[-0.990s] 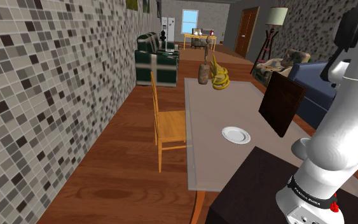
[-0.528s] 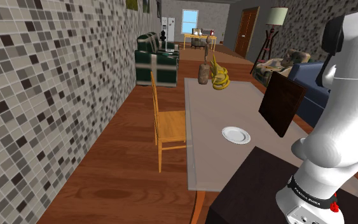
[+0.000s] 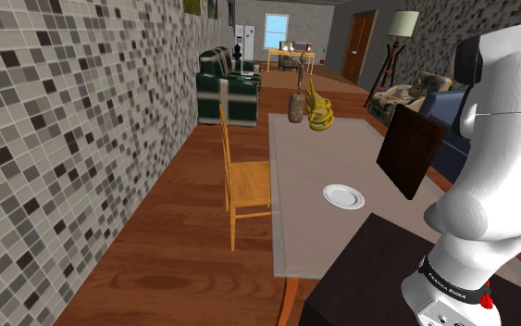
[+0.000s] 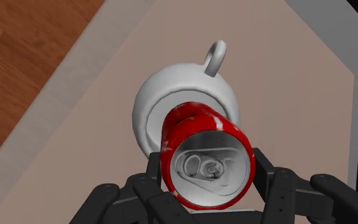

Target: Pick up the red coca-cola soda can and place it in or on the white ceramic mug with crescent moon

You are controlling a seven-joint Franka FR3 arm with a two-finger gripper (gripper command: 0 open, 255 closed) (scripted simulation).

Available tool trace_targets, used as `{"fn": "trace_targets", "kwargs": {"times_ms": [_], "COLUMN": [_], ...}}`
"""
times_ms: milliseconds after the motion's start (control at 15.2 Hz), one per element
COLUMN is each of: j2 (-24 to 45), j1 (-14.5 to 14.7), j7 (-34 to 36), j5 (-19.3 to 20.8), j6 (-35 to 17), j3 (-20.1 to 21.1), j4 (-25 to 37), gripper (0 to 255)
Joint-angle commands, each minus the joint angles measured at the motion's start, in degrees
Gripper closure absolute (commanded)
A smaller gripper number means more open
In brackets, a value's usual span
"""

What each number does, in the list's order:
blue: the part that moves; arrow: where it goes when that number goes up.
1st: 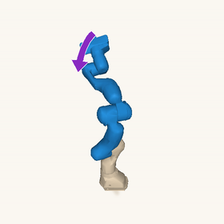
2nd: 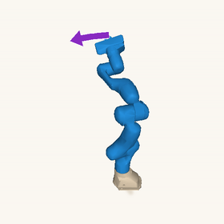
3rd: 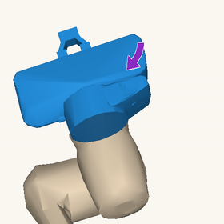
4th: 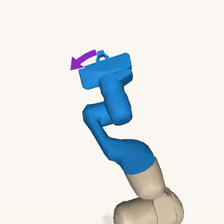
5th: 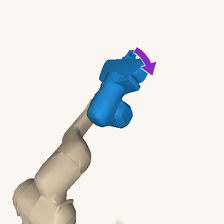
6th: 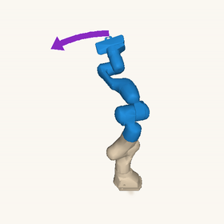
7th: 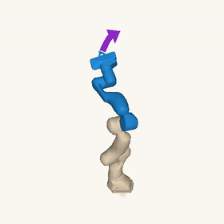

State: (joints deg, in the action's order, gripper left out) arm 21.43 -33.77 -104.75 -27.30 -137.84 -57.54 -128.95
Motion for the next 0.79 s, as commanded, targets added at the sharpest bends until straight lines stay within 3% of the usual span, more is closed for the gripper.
{"fn": "trace_targets", "kwargs": {"times_ms": [0,132,594,660,726], "j2": [1.06,2.39,2.39,2.33,2.29], "j1": [-1.13,-2.46,-2.45,-2.46,-2.4], "j7": [-1.09,-2.24,-2.25,-2.28,-2.25], "j5": [-1.59,-3.32,-3.33,-3.28,-3.26], "j6": [-1.04,-1.96,-1.96,-1.94,-1.98], "j3": [1.38,3.0,3.0,2.93,2.91], "j4": [-0.3,-0.28,-0.28,-0.31,-0.38], "gripper": [255,255,255,0,0]}}
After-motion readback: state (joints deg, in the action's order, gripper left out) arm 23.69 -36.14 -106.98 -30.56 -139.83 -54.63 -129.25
